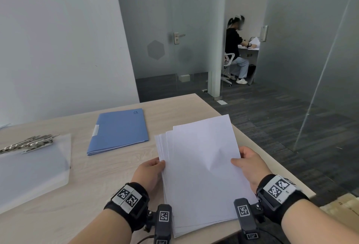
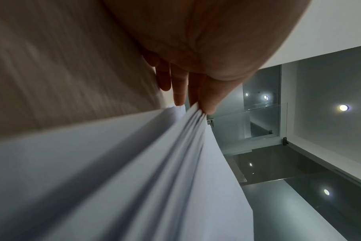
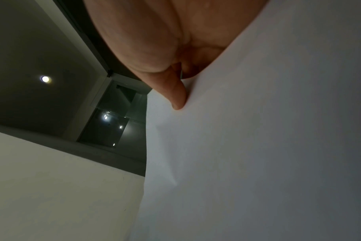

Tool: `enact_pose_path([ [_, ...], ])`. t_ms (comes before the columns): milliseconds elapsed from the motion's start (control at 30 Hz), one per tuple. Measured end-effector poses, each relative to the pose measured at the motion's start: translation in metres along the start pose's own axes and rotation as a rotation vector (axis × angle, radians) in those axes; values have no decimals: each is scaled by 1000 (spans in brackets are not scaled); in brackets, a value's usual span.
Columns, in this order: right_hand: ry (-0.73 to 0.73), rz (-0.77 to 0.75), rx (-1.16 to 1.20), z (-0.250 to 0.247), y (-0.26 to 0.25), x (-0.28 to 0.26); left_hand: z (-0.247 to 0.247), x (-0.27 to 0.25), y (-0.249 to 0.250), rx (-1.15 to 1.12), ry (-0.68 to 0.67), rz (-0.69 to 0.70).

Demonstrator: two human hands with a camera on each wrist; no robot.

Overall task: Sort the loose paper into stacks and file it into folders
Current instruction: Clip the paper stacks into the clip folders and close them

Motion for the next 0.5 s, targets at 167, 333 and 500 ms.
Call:
enact_pose_path([
  [167, 24, 15, -12, -2, -2, 1, 0, 1, -2, 7, 37, 38],
  [333, 3, 49, -27, -2, -7, 1, -1, -6, 2, -9, 12, 95],
  [500, -12, 71, 2, -5, -6, 0, 3, -11, 13, -62, -8, 147],
])
Point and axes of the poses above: each hand's wrist, its own x-axis towards the middle knuckle, its own z-axis out of the palm, y = z × x, the point moved 1 cm from there along x, towards the middle knuckle, and after that the axes turned 10 degrees about y, right-handed, at the moved point
